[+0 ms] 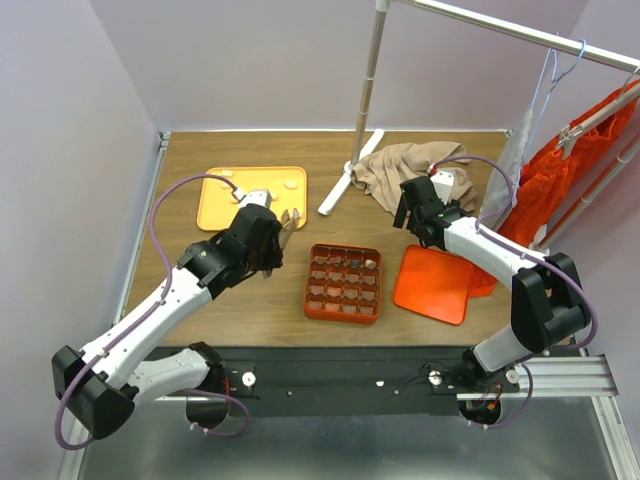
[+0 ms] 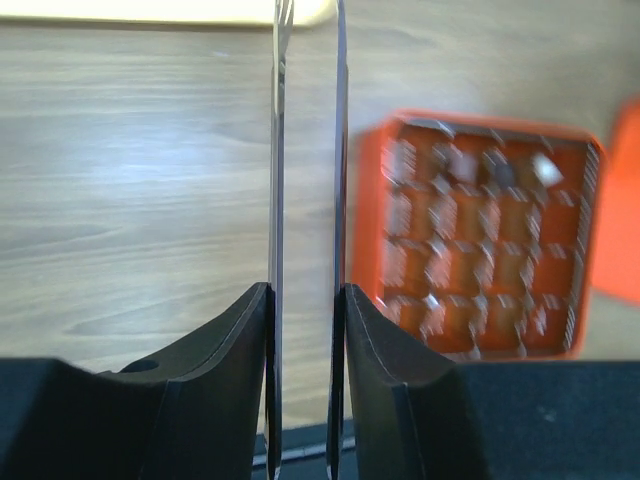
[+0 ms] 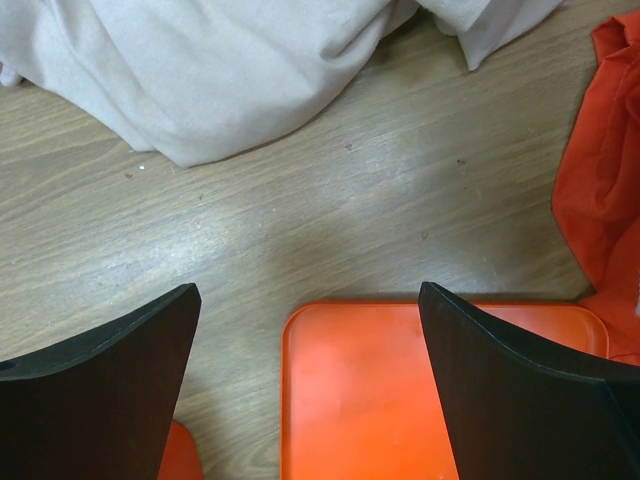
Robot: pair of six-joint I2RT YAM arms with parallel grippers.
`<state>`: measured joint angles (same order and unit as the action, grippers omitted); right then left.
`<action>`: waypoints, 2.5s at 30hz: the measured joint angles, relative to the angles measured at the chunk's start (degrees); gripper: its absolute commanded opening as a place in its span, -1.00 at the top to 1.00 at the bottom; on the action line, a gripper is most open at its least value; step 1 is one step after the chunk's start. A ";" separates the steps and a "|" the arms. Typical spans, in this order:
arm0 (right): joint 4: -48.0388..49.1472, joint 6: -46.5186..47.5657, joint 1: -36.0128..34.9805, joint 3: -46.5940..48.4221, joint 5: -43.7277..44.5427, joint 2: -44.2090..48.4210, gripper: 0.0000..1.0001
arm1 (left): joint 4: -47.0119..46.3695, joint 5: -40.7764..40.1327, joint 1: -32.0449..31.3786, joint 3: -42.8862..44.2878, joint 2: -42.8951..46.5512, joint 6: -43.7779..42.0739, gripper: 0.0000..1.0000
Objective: Pack the chocolate
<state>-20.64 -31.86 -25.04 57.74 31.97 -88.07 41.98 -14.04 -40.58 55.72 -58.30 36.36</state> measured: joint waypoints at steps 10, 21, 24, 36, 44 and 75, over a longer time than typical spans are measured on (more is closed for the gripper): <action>-0.04 0.00 0.00 0.00 -0.42 0.00 -0.98 | -0.09 -3.63 11.43 4.04 -8.22 3.54 0.14; -0.07 0.00 0.00 0.02 -1.95 0.00 -0.98 | -3.34 -5.57 12.39 7.74 -18.16 0.20 0.05; -0.04 0.00 0.00 0.02 -2.19 0.00 -0.98 | -4.46 -6.03 12.39 8.24 -19.69 -0.98 0.06; -0.07 0.00 0.00 0.02 -2.71 0.00 -0.98 | -7.04 -8.00 12.39 10.69 -24.83 -4.98 0.05; -0.07 0.00 0.00 0.02 -2.71 0.00 -0.98 | -7.43 -8.70 12.39 12.09 -27.39 -6.19 0.05; -0.04 0.00 0.00 0.04 -2.78 0.00 -0.98 | -8.98 -9.40 12.39 12.41 -29.35 -9.70 1.00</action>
<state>-20.69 -31.86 -25.04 57.78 29.19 -88.07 32.99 -23.44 -28.18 68.14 -87.66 26.65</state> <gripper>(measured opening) 0.991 0.364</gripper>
